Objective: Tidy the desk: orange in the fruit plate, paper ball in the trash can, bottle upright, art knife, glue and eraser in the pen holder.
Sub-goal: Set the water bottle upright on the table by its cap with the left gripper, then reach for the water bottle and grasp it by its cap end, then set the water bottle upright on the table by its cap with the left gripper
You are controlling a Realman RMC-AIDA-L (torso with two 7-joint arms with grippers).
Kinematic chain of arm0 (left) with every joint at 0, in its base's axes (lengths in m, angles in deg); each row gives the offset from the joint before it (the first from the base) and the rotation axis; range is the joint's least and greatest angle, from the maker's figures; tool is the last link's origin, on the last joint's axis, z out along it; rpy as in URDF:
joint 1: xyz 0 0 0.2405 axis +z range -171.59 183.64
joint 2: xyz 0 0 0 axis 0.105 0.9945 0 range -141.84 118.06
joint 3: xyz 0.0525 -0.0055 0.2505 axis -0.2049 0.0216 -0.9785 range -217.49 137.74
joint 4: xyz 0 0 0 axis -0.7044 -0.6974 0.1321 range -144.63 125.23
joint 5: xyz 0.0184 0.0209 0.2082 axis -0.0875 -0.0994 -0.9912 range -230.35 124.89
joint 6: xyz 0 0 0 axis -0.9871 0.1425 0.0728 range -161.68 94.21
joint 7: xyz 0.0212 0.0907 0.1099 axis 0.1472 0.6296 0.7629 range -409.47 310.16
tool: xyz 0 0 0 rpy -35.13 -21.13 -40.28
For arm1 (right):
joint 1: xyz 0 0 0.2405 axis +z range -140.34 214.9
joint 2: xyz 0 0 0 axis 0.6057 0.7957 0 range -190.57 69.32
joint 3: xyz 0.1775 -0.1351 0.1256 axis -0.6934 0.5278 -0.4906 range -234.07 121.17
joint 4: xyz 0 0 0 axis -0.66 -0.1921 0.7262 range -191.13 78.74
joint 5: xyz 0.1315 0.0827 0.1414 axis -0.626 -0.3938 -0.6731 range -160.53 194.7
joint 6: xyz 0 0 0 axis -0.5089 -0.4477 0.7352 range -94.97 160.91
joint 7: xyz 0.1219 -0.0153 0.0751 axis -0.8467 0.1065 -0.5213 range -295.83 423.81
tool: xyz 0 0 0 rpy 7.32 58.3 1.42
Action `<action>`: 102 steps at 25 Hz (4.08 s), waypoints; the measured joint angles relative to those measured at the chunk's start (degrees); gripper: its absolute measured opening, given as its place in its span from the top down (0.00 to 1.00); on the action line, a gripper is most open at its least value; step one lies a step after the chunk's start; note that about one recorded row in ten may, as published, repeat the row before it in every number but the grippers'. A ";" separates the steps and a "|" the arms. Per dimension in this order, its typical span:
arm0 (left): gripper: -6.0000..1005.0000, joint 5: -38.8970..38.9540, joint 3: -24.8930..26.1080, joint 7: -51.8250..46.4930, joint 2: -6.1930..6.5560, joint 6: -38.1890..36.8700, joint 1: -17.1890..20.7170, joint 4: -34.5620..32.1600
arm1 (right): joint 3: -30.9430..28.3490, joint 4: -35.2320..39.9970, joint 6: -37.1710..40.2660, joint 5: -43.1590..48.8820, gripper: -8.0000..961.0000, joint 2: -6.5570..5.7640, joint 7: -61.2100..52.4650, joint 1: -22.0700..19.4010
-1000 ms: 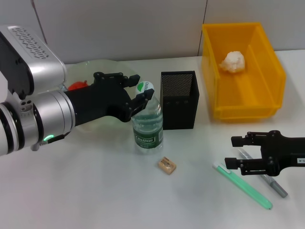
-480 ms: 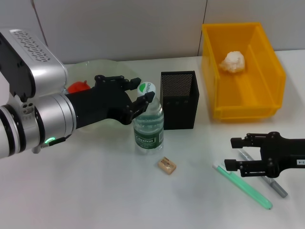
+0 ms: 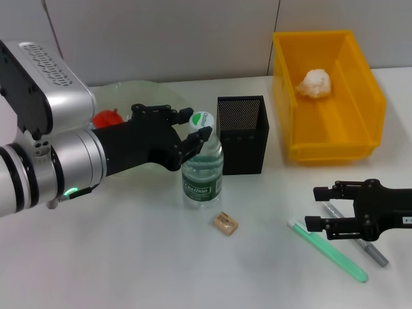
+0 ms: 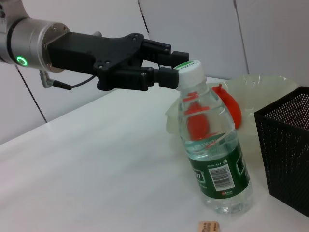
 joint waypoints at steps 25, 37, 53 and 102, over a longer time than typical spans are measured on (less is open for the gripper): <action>0.43 1.92 -0.16 -0.16 -0.10 0.74 -1.52 2.26 | 0.07 0.10 0.00 -0.01 0.22 0.00 -0.01 0.00; 0.37 3.25 -0.05 1.44 -0.11 2.10 -3.32 5.34 | 0.17 0.23 -0.35 -0.01 0.22 -0.01 -0.02 -0.07; 0.38 5.52 -0.06 1.61 -0.08 3.32 -5.61 9.23 | 0.25 0.26 -0.44 0.08 0.22 -0.01 0.10 -0.03; 0.54 7.76 0.28 1.22 0.09 2.93 -2.46 6.74 | -0.27 0.41 -2.63 0.74 0.22 -0.01 0.00 0.14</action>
